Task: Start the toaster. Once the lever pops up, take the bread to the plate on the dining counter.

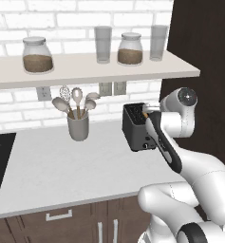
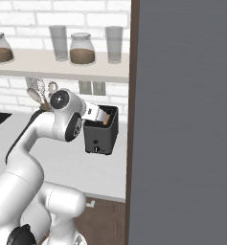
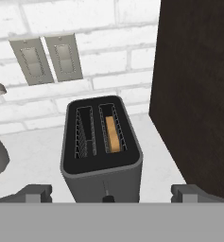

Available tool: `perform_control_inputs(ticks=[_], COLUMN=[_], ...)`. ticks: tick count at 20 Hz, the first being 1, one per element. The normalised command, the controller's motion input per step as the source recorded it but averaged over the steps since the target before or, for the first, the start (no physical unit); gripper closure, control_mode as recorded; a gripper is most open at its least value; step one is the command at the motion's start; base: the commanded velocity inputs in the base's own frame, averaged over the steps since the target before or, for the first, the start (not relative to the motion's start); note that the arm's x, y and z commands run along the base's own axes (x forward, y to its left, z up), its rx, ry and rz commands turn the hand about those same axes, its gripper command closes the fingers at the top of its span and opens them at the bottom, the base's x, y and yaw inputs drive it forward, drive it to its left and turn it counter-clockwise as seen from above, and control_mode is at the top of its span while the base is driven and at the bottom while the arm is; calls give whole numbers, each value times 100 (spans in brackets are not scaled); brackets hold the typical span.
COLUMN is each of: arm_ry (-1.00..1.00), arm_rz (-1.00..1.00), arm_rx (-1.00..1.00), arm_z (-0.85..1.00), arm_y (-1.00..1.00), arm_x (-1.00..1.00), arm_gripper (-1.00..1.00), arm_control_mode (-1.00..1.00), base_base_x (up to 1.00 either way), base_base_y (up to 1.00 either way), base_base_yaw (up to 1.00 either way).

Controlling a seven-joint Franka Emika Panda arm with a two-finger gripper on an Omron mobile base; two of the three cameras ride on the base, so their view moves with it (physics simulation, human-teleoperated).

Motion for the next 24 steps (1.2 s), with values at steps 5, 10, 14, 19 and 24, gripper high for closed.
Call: perform_control_inputs(ticks=[5, 10, 14, 19, 24], arm_ry=[0, 0, 0, 0, 0], arm_rz=[0, 0, 0, 0, 0], arm_rx=[0, 0, 0, 0, 0], arm_z=[0, 0, 0, 0, 0], arm_y=[0, 0, 0, 0, 0], arm_x=[0, 0, 0, 0, 0], arm_gripper=[-100, -100, -100, -100, -100], arm_control_mode=[-100, -100, -100, -100, -100], base_base_x=[0, 0, 0, 0, 0], base_base_y=[0, 0, 0, 0, 0], base_base_yaw=[0, 0, 0, 0, 0])
